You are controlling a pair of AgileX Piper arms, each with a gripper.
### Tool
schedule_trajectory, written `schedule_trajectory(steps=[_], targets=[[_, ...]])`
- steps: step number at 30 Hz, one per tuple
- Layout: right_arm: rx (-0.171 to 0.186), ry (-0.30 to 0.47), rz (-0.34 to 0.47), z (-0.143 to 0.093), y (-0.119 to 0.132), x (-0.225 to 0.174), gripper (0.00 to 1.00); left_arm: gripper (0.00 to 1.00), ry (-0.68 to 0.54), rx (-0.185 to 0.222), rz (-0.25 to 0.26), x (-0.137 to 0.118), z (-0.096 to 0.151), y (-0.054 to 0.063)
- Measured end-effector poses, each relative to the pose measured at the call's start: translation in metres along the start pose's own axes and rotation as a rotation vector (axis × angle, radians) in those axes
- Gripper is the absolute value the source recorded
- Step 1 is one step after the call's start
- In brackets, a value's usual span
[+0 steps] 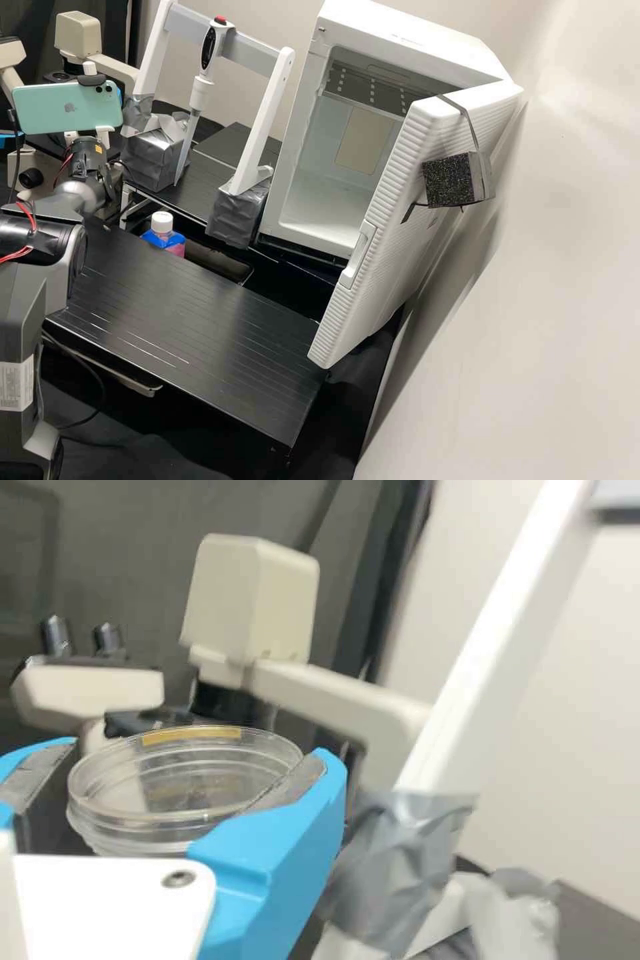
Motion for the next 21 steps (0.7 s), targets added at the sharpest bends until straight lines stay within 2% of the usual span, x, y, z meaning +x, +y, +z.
schedule_trajectory(steps=[5,7,9,16,21], targets=[[-0.009,0.005,-0.023,0.020,0.006,0.009,0.00,1.00,0.000,0.000,0.000,0.000,0.000,0.000],[-0.043,0.029,-0.032,0.024,0.007,0.015,0.00,1.00,0.000,0.000,0.000,0.000,0.000,0.000],[-0.057,0.043,-0.042,0.028,0.005,0.021,0.00,1.00,0.000,0.000,0.000,0.000,0.000,0.000],[-0.070,0.055,-0.095,0.035,-0.004,0.029,0.00,1.00,0.000,0.000,0.000,0.000,0.000,0.000],[-0.048,0.063,-0.104,0.043,-0.007,0.015,0.00,1.00,0.000,0.000,0.000,0.000,0.000,0.000]])
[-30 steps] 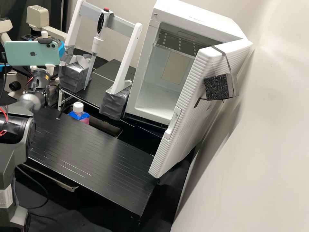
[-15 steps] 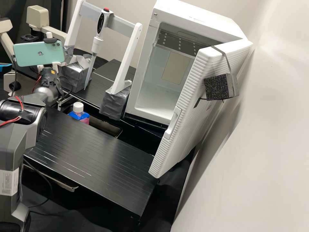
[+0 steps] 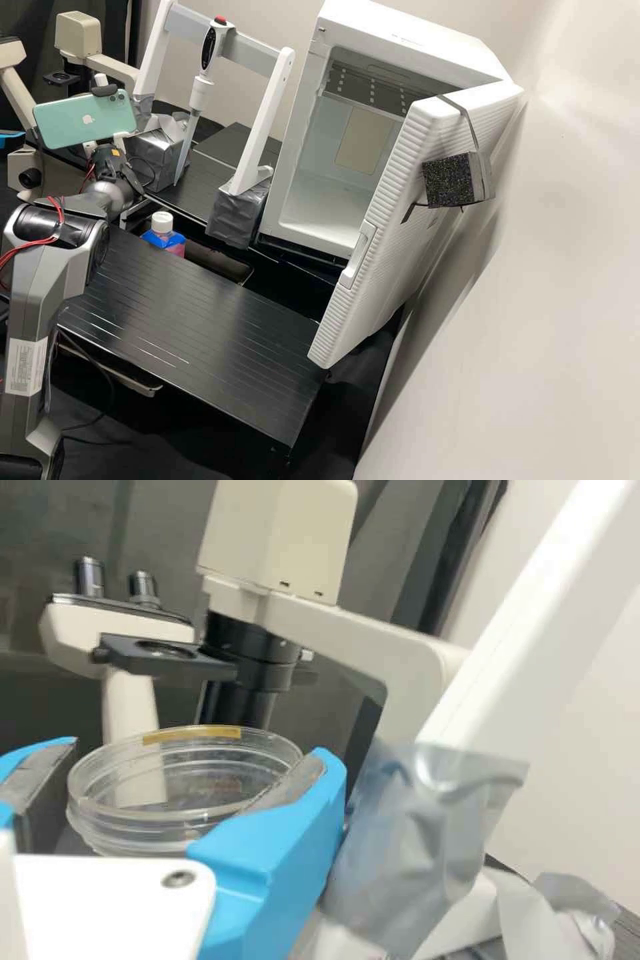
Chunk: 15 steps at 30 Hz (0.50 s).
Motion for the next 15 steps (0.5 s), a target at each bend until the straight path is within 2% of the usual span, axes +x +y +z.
schedule_trajectory(steps=[7,13,15], targets=[[0.000,-0.002,-0.005,0.002,-0.002,-0.001,0.00,1.00,0.000,0.000,0.000,0.000,0.000,0.000],[-0.035,0.008,-0.038,0.009,-0.009,0.008,0.00,1.00,0.000,0.000,0.000,0.000,0.000,0.000],[-0.035,0.008,-0.063,0.013,-0.016,0.011,0.00,1.00,0.000,0.000,0.000,0.000,0.000,0.000]])
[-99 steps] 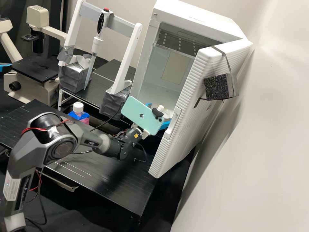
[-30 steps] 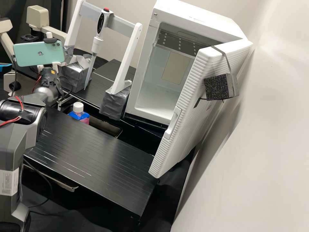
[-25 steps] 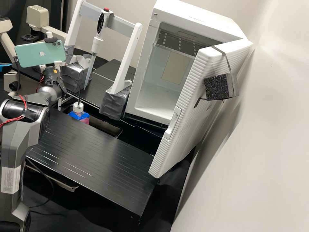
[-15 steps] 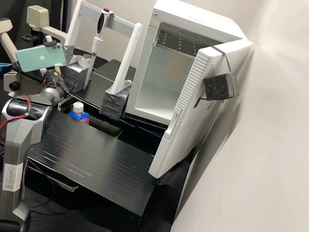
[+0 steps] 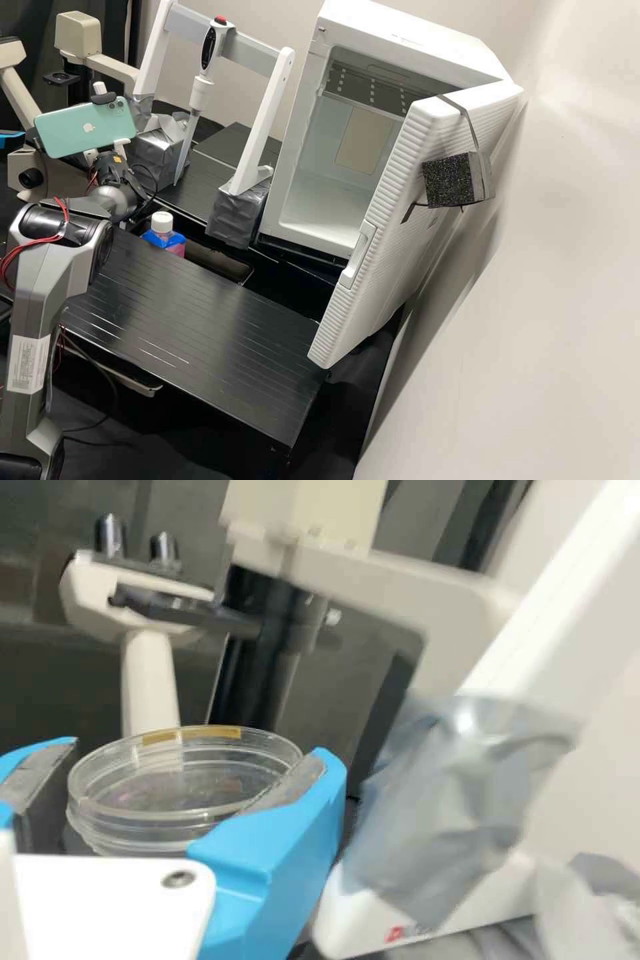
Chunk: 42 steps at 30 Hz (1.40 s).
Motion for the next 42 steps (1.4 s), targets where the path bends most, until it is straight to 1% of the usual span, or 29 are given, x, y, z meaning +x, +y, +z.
schedule_trajectory(steps=[1,3,7,9,10,12,18,20,23,25,26,29,34,36,42], targets=[[-0.002,-0.010,-0.014,0.003,-0.004,0.001,0.00,1.00,0.000,0.000,0.000,0.000,0.000,0.000],[0.019,-0.051,-0.050,0.011,-0.013,0.003,0.00,1.00,0.000,0.000,0.000,0.000,0.000,0.000],[0.033,-0.074,-0.089,0.014,-0.022,0.012,0.00,1.00,0.000,0.000,0.000,0.000,0.000,0.000],[0.022,-0.078,-0.102,0.013,-0.025,0.016,0.00,1.00,0.000,0.000,0.000,0.000,0.000,0.000],[0.023,-0.077,-0.107,0.013,-0.027,0.018,0.00,1.00,0.000,0.000,0.000,0.000,0.000,0.000],[0.024,-0.073,-0.108,0.012,-0.029,0.022,0.00,1.00,0.000,0.000,0.000,0.000,0.000,0.000],[0.007,-0.077,-0.104,0.005,-0.027,0.032,0.00,1.00,0.000,0.000,0.000,0.000,0.000,0.000],[0.009,-0.075,-0.097,0.004,-0.026,0.035,0.00,1.00,0.000,0.000,0.000,0.000,0.000,0.000],[0.021,-0.074,-0.084,0.003,-0.026,0.041,0.00,1.00,0.000,0.000,0.000,0.000,0.000,0.000],[0.044,-0.080,-0.065,0.003,-0.025,0.046,0.00,1.00,0.000,0.000,0.000,0.000,0.000,0.000],[0.050,-0.081,-0.061,0.003,-0.026,0.049,0.00,1.00,0.000,0.000,0.000,0.000,0.000,0.000],[0.053,-0.092,-0.056,0.005,-0.027,0.053,0.00,1.00,0.000,0.000,0.000,0.000,0.000,0.000],[0.070,-0.126,-0.051,0.008,-0.029,0.060,0.00,1.00,0.000,0.000,0.000,0.000,0.000,0.000],[0.075,-0.128,-0.045,0.007,-0.029,0.064,0.00,1.00,0.000,0.000,0.000,0.000,0.000,0.000],[0.071,-0.116,-0.042,0.001,-0.029,0.069,0.00,1.00,0.000,0.000,0.000,0.000,0.000,0.000]])
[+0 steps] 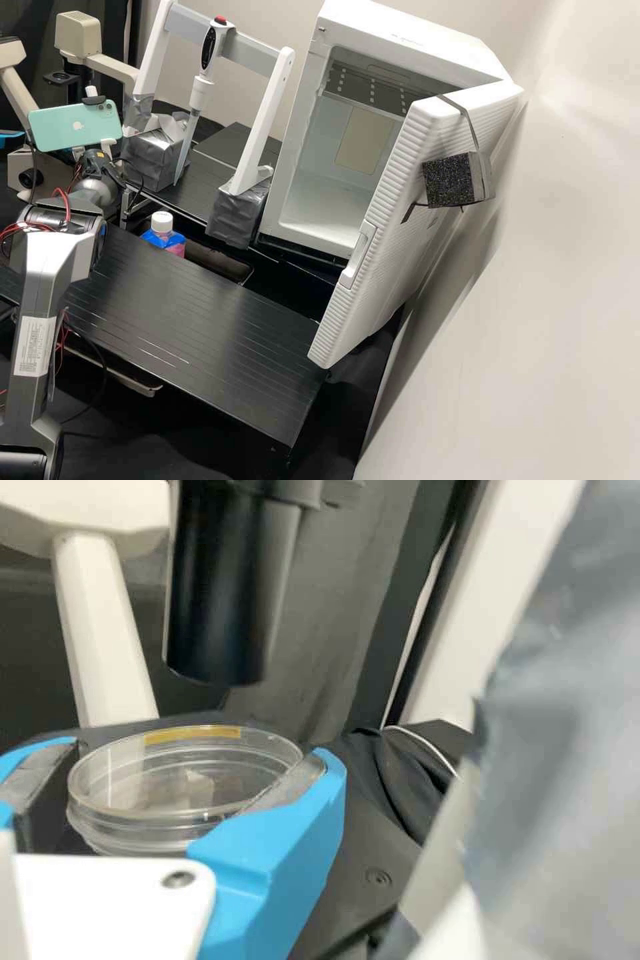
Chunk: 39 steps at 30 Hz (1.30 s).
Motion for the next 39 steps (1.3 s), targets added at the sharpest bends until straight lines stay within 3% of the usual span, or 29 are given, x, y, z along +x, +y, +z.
schedule_trajectory(steps=[13,21,39], targets=[[-0.013,0.029,0.018,-0.013,0.004,0.008,0.00,1.00,0.000,0.000,0.000,0.000,0.000,0.000],[-0.008,-0.015,-0.010,-0.001,-0.011,0.018,0.00,1.00,0.000,0.000,0.000,0.000,0.000,0.000],[0.003,-0.015,-0.002,0.001,-0.012,0.022,0.00,1.00,0.000,0.000,0.000,0.000,0.000,0.000]])
